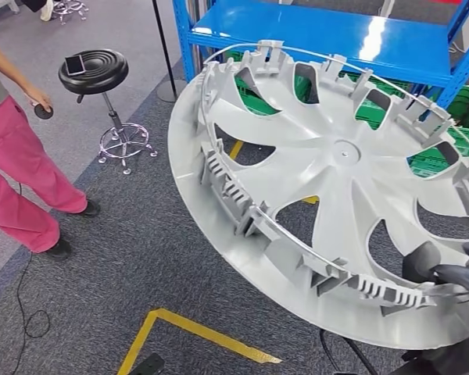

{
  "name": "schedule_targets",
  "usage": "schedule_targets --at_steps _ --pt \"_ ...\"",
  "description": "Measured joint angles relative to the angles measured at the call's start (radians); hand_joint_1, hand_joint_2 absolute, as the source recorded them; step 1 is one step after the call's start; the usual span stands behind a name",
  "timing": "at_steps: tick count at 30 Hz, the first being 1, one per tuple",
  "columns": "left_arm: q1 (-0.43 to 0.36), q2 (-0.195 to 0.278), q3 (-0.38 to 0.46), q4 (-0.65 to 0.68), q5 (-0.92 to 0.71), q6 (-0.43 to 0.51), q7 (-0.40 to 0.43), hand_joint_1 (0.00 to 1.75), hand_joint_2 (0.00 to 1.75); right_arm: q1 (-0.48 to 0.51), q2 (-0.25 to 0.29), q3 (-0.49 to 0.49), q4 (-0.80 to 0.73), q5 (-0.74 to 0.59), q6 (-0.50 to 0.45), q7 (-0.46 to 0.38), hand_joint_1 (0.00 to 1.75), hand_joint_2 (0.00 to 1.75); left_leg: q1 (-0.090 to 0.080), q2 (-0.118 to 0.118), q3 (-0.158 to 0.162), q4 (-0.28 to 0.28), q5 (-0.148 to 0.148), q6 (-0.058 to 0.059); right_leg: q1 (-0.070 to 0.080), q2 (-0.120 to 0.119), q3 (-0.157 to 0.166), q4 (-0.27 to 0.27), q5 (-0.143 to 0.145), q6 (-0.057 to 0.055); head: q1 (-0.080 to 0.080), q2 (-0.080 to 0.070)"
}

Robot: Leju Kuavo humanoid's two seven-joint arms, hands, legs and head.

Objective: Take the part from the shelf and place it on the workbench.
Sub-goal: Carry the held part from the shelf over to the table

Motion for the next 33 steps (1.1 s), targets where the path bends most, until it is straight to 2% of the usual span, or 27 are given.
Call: schedule_targets --at_steps 6,12,33 --pt "-0.002 0.001 0.0 0.0 0.0 -0.001 0.0 0.0 0.0 -0.001 0.004 0.0 0.0 0.0 0.0 -0.002 1.75 1.75 0.004 0.0 -0.001 -0.01 0.01 -0.011 0.005 -0.001 -0.006 0.002 0.004 -0.01 0.0 0.0" --pt "-0.004 0.001 0.0 0.0 0.0 -0.003 0.0 0.0 0.0 -0.002 0.004 0.0 0.0 0.0 0.0 -0.003 1.75 1.75 0.005 0.0 -0.004 -0.011 0.014 -0.025 0.006 -0.001 -0.01 0.006 0.005 -0.013 0.001 0.0" --pt "-0.004 0.001 0.0 0.0 0.006 -0.016 -0.013 0.0 0.0 -0.002 0.004 0.0 0.0 0.0 0.0 -0.002 1.75 1.75 0.003 0.0 -0.007 -0.008 0.014 -0.026 0.003 -0.002 -0.011 0.006 0.008 -0.014 0.001 0.0"
